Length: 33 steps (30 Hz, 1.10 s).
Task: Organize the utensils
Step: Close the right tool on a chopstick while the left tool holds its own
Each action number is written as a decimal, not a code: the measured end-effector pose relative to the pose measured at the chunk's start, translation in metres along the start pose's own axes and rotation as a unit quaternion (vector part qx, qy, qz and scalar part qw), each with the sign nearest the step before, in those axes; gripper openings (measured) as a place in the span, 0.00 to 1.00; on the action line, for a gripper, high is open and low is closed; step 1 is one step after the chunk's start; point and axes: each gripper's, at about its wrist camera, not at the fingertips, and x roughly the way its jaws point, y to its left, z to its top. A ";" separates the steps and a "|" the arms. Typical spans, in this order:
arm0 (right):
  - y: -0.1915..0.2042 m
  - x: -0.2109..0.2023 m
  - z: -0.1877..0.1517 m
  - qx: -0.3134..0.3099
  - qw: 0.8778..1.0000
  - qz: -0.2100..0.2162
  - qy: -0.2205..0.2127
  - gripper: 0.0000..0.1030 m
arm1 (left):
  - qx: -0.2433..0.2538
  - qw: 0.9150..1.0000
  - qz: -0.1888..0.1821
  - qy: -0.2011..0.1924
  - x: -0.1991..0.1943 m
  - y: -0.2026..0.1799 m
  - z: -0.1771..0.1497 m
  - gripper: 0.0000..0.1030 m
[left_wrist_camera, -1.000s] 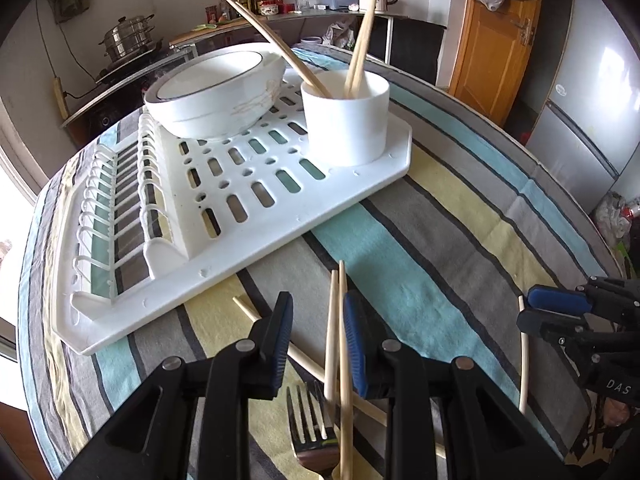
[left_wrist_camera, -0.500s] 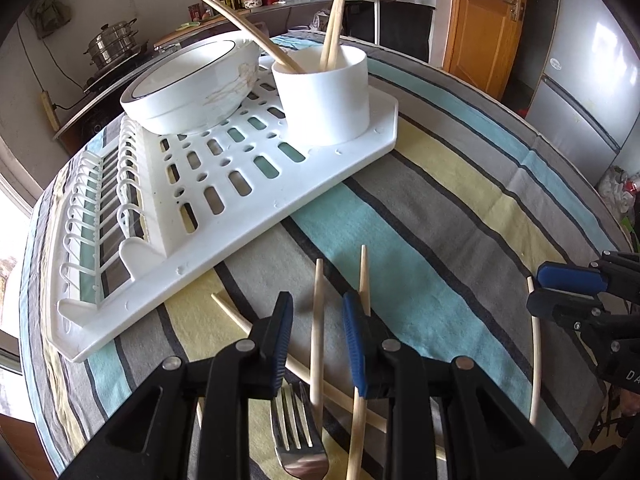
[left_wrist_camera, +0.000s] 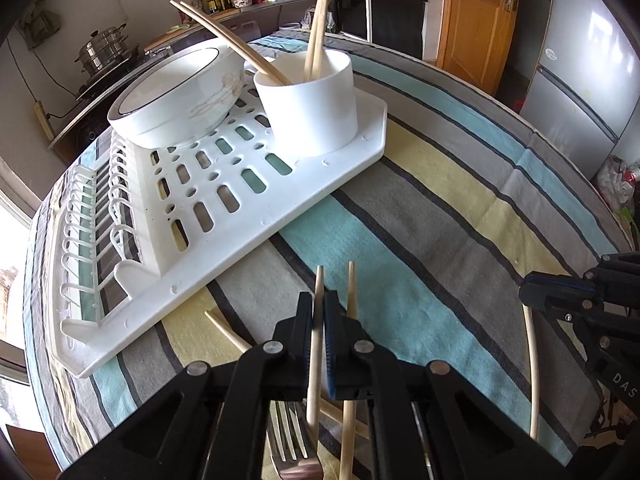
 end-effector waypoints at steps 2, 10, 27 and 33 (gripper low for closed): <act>-0.001 0.000 0.002 0.005 1.000 0.011 0.000 0.00 | -0.006 1.000 -0.003 -0.006 -0.004 0.003 0.000 0.06; -0.020 0.001 0.005 0.060 0.997 0.027 0.027 0.04 | -0.019 1.000 -0.005 -0.012 -0.011 0.012 -0.001 0.06; 0.014 0.016 0.015 0.012 0.997 -0.042 0.069 0.06 | -0.037 0.999 -0.020 -0.021 -0.017 0.023 -0.011 0.06; 0.013 0.017 0.020 0.004 0.997 -0.026 0.067 0.04 | -0.043 0.998 -0.030 -0.028 -0.022 0.024 -0.008 0.06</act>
